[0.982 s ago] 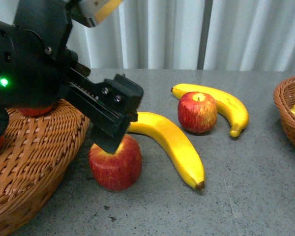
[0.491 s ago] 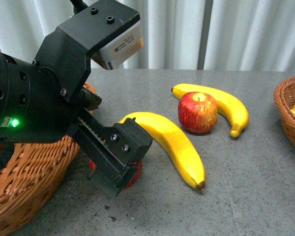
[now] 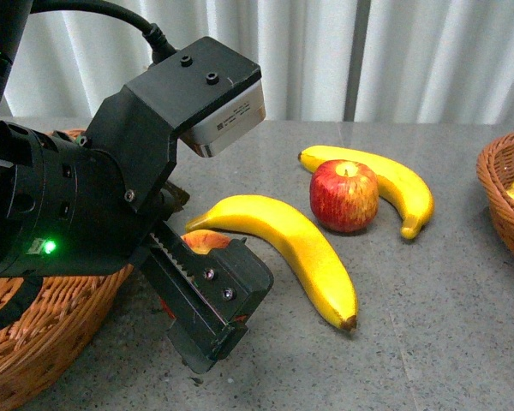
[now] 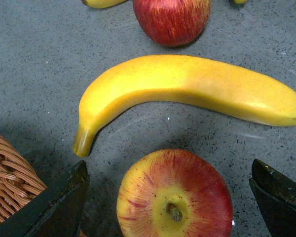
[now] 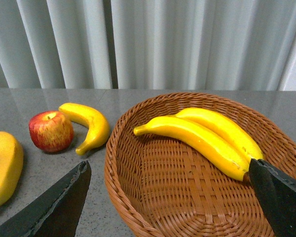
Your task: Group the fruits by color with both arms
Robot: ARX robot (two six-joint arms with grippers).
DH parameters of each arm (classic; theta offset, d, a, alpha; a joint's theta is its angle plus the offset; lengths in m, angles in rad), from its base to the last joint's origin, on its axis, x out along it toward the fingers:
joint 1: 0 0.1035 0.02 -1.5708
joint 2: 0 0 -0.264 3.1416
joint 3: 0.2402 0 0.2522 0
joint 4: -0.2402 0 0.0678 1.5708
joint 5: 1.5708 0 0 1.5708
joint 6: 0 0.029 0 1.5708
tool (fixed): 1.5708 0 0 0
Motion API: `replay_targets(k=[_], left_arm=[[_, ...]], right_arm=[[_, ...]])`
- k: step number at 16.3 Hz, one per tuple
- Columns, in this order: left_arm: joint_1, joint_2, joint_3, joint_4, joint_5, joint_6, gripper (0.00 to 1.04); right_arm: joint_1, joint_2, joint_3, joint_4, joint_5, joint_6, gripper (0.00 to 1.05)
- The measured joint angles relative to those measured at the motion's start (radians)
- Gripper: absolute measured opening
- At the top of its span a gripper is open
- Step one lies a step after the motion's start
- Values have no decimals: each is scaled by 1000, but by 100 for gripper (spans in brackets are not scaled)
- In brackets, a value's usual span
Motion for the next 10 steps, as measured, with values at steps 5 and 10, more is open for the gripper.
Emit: replay_targets(k=[5,10], left_arm=[[43,67,1,12,64,56,98],[40,69,1,21,48,78,70]], right_arm=[[0,0,0,0,0,0,98],[0,0,0,0,0,0,98]])
